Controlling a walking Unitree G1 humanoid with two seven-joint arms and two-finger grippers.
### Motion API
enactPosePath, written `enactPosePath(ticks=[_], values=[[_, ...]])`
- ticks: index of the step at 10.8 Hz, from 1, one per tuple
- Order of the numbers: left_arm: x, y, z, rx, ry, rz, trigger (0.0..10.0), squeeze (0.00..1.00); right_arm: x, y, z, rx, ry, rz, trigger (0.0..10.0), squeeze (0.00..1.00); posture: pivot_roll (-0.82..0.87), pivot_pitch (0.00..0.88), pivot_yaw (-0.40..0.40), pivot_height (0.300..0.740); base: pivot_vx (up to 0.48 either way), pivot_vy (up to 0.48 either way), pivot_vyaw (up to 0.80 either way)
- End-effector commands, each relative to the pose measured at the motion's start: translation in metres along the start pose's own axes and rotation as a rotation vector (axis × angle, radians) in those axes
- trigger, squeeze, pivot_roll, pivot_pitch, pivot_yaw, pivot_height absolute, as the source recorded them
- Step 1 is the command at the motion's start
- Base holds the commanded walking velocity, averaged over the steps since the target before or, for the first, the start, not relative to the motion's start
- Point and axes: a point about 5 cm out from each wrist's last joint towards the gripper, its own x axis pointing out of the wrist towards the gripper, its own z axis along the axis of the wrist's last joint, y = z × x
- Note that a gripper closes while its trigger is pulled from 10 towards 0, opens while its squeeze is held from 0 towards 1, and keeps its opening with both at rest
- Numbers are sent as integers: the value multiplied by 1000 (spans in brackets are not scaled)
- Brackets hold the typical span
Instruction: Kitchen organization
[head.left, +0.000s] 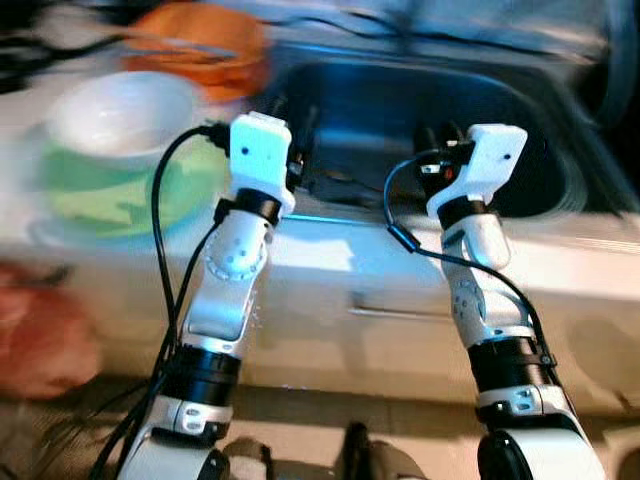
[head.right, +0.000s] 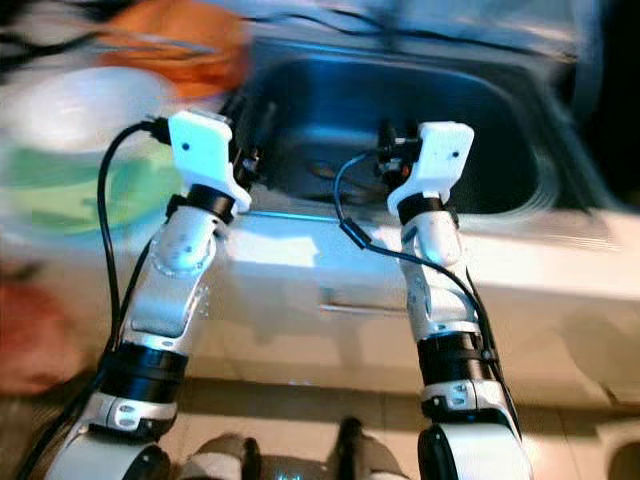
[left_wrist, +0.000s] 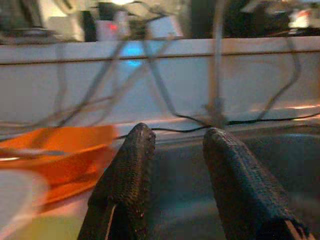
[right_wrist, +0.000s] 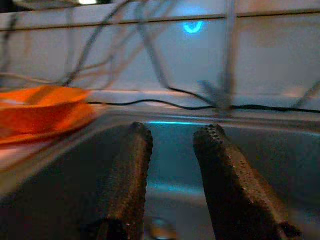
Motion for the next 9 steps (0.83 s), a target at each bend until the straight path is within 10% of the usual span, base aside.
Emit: enactPosePath(ticks=[1, 9], values=[[-2, 0, 0, -6, 2, 2, 10000, 0, -2, 1, -4, 7, 16, 2, 10000, 0, 160, 189, -63, 740, 0, 337, 0], [-3, -1, 5, -2, -17, -4, 10000, 0, -3, -2, -5, 2, 23, -8, 10000, 0, 162, 191, -62, 740, 0, 178, 0]])
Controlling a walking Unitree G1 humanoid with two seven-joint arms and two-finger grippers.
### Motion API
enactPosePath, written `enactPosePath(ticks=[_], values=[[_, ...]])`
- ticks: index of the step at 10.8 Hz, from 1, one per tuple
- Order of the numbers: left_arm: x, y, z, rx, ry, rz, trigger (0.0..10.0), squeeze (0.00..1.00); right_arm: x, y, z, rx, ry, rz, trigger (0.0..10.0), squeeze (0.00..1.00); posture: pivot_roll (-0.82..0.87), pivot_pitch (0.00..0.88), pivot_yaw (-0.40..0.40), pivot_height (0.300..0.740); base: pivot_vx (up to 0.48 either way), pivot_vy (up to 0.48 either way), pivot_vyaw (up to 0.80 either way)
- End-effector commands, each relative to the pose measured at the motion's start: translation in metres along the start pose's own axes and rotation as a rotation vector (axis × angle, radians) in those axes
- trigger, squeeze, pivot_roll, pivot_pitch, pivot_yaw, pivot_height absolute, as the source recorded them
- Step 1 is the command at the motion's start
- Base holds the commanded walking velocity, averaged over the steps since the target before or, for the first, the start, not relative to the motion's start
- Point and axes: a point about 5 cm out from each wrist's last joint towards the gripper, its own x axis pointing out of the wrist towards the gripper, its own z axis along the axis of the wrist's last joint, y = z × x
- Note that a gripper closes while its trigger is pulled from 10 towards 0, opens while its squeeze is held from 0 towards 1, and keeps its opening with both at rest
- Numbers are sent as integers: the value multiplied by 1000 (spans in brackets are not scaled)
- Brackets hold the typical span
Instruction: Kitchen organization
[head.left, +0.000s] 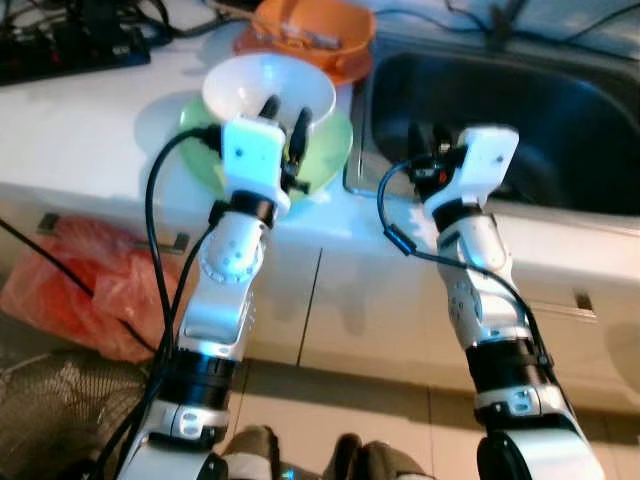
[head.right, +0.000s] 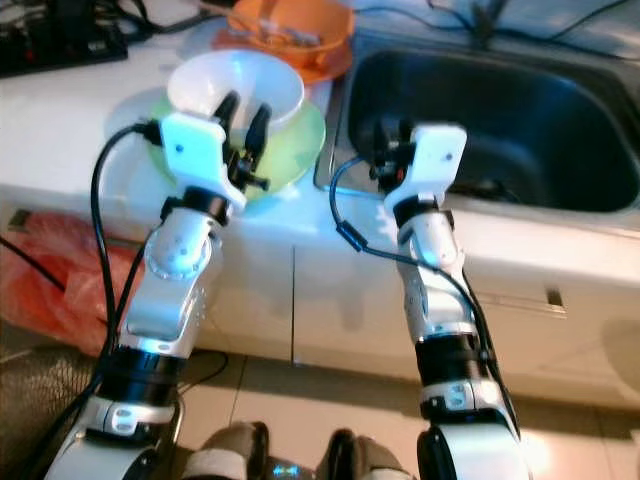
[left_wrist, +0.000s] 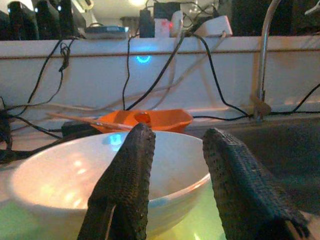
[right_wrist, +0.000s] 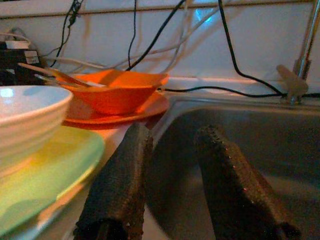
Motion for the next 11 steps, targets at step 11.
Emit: enactPosePath(ticks=[11], values=[[29, 26, 53, 214, -74, -172, 10000, 0, -1, -1, -3, 10, 7, -8, 10000, 0, 174, 180, -52, 740, 0, 0, 0]])
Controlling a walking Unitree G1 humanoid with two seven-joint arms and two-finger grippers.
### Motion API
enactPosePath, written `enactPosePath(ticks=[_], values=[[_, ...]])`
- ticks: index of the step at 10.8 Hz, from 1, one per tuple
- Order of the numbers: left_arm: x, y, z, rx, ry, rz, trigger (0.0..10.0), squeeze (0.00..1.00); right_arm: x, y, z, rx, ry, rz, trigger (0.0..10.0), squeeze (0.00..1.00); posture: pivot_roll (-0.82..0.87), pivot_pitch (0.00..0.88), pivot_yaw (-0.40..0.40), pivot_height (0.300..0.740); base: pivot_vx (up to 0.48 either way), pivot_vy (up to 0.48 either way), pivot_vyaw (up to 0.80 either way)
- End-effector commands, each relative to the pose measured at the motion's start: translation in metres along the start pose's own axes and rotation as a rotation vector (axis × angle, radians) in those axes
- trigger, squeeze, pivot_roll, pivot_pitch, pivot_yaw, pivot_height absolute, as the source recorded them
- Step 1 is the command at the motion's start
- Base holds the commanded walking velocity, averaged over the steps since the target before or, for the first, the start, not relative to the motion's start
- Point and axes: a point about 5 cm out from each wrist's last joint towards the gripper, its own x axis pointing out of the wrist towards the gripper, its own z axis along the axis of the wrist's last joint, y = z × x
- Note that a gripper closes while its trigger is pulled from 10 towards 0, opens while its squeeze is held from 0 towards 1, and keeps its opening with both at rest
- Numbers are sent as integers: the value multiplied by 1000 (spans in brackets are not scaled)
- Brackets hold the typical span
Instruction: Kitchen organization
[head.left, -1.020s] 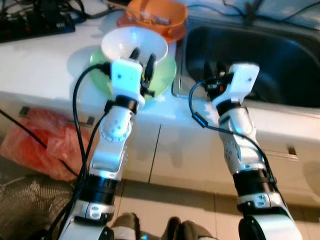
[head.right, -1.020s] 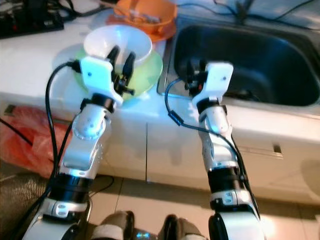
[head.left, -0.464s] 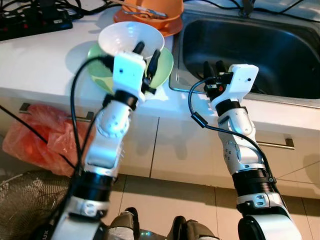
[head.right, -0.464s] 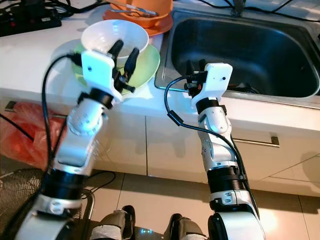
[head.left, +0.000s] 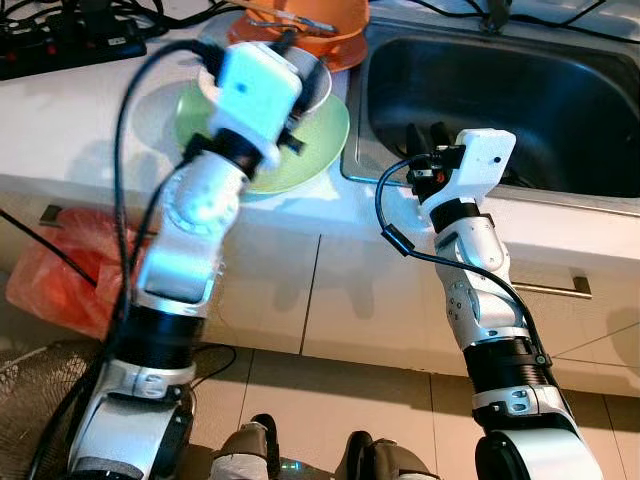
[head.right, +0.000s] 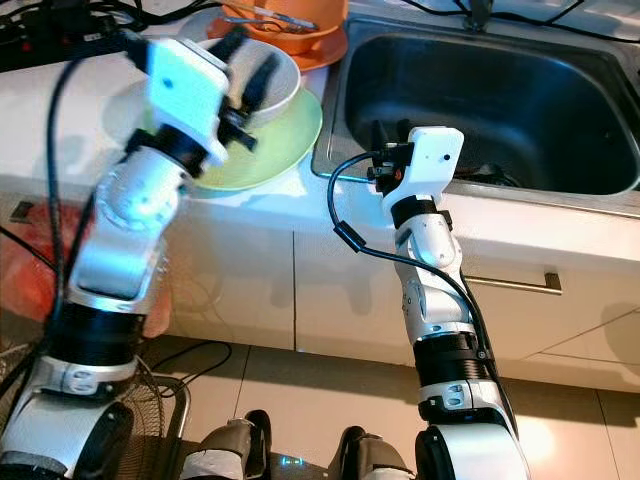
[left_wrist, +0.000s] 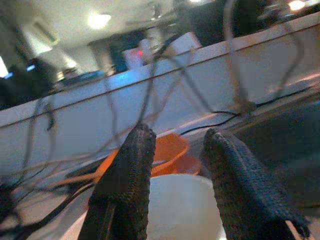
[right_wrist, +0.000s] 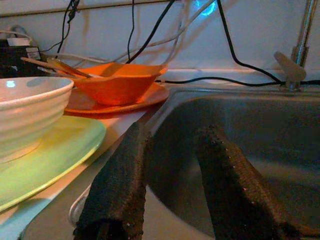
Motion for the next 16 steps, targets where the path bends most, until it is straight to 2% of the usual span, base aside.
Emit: enactPosePath(ticks=[1, 3, 4, 6, 7, 8, 9, 10, 11, 13, 14, 15, 16], values=[[2, 7, 2, -13, 6, 44, 10000, 0, -1, -2, -2, 6, 4, -9, 10000, 0, 176, 178, -53, 740, 0, 0, 0], [1, 22, -9, -12, 89, 146, 10000, 0, 0, 0, -1, 6, 1, 1, 10000, 0, 179, 170, -56, 740, 0, 0, 0], [-3, 32, -13, 18, 115, 143, 10000, 0, 0, 0, -1, 7, -1, 2, 10000, 0, 179, 169, -56, 740, 0, 0, 0], [-13, 36, -7, 43, 83, -26, 10000, 0, 0, 0, -1, 10, -2, 3, 10000, 0, 187, 175, -56, 740, 0, 0, 0], [-23, 40, -6, 14, 84, -108, 10000, 0, 0, 2, -2, 16, -1, 8, 10000, 0, 191, 178, -55, 740, 0, 0, 0], [-29, 34, -3, -9, 78, -210, 10000, 0, 0, 3, -2, 19, 0, 11, 10000, 0, 193, 180, -54, 740, 0, 0, 0], [-30, 31, 0, -27, 68, -240, 10000, 0, 0, 3, -3, 21, 1, 11, 10000, 0, 195, 181, -54, 740, 0, 0, 0], [-28, 29, -2, -30, 73, -241, 10000, 161, 0, 3, -3, 21, 1, 12, 10000, 0, 194, 180, -54, 740, 0, 0, 0], [-27, 27, -6, -43, 80, -240, 10000, 1000, 0, 3, -3, 21, 2, 13, 10000, 0, 190, 177, -52, 740, 0, 0, 0], [-25, 24, -14, -67, 100, -275, 10000, 1000, 1, 3, -3, 20, 1, 13, 10000, 0, 189, 177, -47, 740, 0, 0, 0], [-23, 25, -15, -35, 109, -323, 10000, 220, 1, 3, -3, 20, 0, 10, 10000, 0, 190, 176, -43, 740, 0, 0, 0], [-17, 25, -18, 18, 130, -357, 10000, 0, 1, 4, -4, 22, 1, 9, 10000, 0, 190, 175, -40, 740, 0, 0, 0], [-12, 24, -20, 67, 144, -391, 10000, 0, 1, 5, -4, 24, 1, 13, 10000, 0, 192, 171, -38, 740, 0, 0, 0]])
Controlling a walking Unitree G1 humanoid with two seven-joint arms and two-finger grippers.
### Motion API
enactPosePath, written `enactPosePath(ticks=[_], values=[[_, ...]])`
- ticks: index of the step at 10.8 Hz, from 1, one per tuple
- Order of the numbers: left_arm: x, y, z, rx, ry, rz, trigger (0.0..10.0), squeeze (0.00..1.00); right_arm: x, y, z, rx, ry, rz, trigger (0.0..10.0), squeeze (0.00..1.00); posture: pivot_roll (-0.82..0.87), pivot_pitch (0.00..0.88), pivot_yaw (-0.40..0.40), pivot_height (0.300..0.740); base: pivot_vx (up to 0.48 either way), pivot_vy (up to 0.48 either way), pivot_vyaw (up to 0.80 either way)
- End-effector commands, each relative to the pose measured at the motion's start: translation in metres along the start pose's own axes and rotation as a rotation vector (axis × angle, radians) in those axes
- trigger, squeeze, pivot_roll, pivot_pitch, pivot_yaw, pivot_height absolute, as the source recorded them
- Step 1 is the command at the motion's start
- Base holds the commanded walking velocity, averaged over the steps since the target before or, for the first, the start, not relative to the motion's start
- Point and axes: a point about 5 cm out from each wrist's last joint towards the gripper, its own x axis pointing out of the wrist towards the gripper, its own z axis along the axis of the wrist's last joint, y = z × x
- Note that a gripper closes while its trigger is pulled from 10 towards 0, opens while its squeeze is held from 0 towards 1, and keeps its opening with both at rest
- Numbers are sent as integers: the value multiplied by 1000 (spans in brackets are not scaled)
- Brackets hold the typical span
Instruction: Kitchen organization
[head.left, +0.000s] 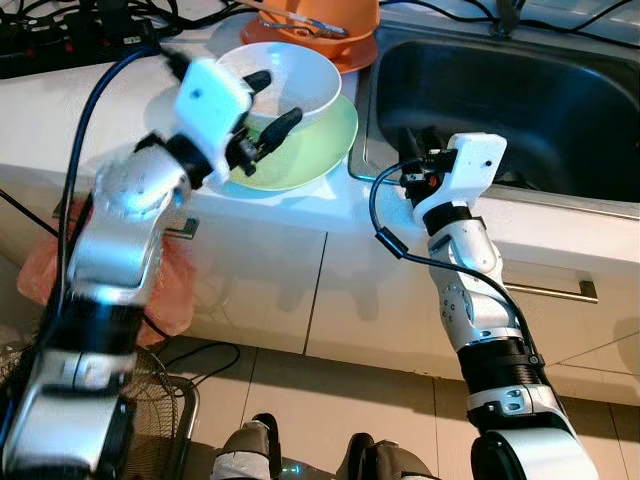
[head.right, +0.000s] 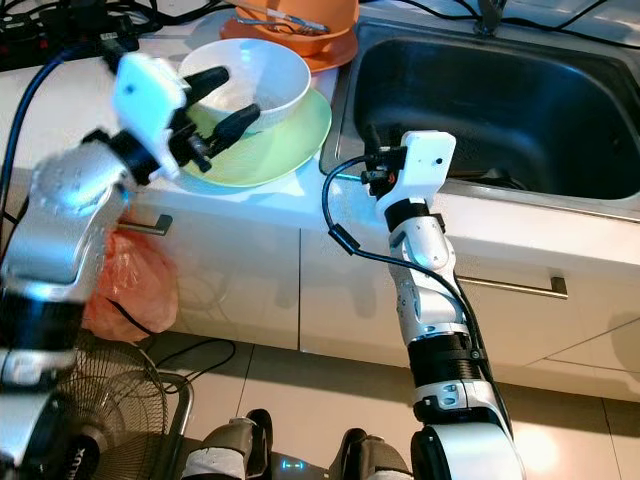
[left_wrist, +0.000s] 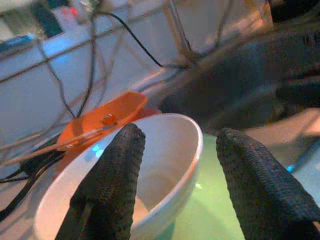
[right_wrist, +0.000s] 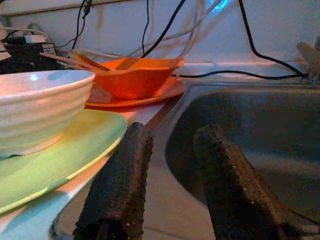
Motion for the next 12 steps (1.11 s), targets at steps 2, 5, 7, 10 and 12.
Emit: enactPosePath(ticks=[2, 5, 7, 10, 12], values=[[12, 0, -1, 64, 36, -109, 10000, 0, 3, 0, 3, 4, -19, 2, 10000, 0, 197, 160, -37, 740, 0, 0, 0], [32, 8, 1, 103, 50, -171, 10000, 0, 4, 0, 4, 4, -25, 3, 10000, 0, 193, 152, -31, 740, 0, 0, 0], [41, 10, -1, 148, 113, -195, 10000, 0, 4, -1, 4, 1, -27, 3, 10000, 0, 189, 150, -32, 740, 0, 0, 0], [42, 7, -12, 200, 214, -313, 10000, 0, 4, 0, 4, 0, -29, 6, 10000, 0, 186, 148, -27, 740, 0, 0, 0], [47, 5, -12, 211, 217, -324, 10000, 0, 5, 1, 4, 1, -30, 8, 10000, 0, 191, 146, -26, 740, 0, 0, 0]])
